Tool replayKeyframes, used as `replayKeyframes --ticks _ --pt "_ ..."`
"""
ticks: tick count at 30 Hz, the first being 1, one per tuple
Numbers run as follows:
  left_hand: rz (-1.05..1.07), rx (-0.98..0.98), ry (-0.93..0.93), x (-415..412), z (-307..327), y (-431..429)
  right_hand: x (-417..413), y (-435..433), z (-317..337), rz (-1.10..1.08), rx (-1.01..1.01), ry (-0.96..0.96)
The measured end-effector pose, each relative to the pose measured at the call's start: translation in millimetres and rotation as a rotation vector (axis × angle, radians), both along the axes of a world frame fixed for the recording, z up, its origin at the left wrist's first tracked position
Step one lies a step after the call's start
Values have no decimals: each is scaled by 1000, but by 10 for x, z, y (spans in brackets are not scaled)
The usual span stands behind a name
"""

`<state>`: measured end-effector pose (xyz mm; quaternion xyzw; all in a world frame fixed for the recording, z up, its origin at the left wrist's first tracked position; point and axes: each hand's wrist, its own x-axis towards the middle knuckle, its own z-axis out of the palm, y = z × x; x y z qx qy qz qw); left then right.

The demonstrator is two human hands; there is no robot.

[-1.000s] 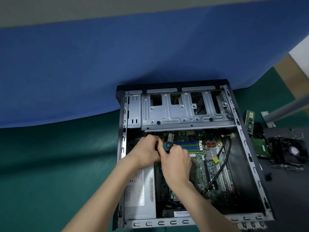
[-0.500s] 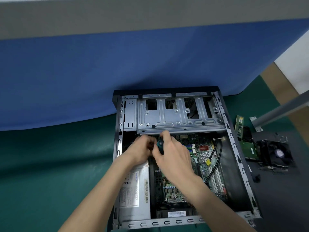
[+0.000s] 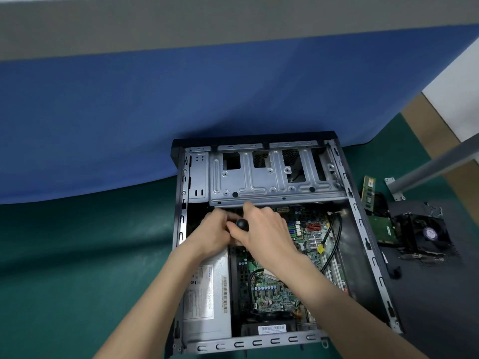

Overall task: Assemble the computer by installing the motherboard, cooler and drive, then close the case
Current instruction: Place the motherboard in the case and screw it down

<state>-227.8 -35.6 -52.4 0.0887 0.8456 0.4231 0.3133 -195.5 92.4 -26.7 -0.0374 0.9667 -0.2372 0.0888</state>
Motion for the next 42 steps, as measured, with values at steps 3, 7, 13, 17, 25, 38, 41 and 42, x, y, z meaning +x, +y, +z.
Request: replayKeyframes --ticks 3,7,13,17,25,38,41,42 --pt "91 28 2 4 2 -7 -88 -8 14 -33 67 -36" --pt "96 50 -13 -12 -10 -62 -131 47 20 72 -19 -11" --pt "130 73 -32 -14 -8 -41 -224 15 19 26 64 -8" --pt "161 117 -46 -14 -26 -42 -229 88 57 98 -46 -22" --pt "125 -4 -39 -22 -41 -4 -280 52 52 105 25 -25" --pt "118 -38 3 9 -21 41 -150 69 -33 25 4 -10" --pt "95 -55 8 9 -35 39 -110 52 -69 -19 -2 -56" --pt "111 -55 18 11 -35 41 -99 55 -72 -46 4 -54"
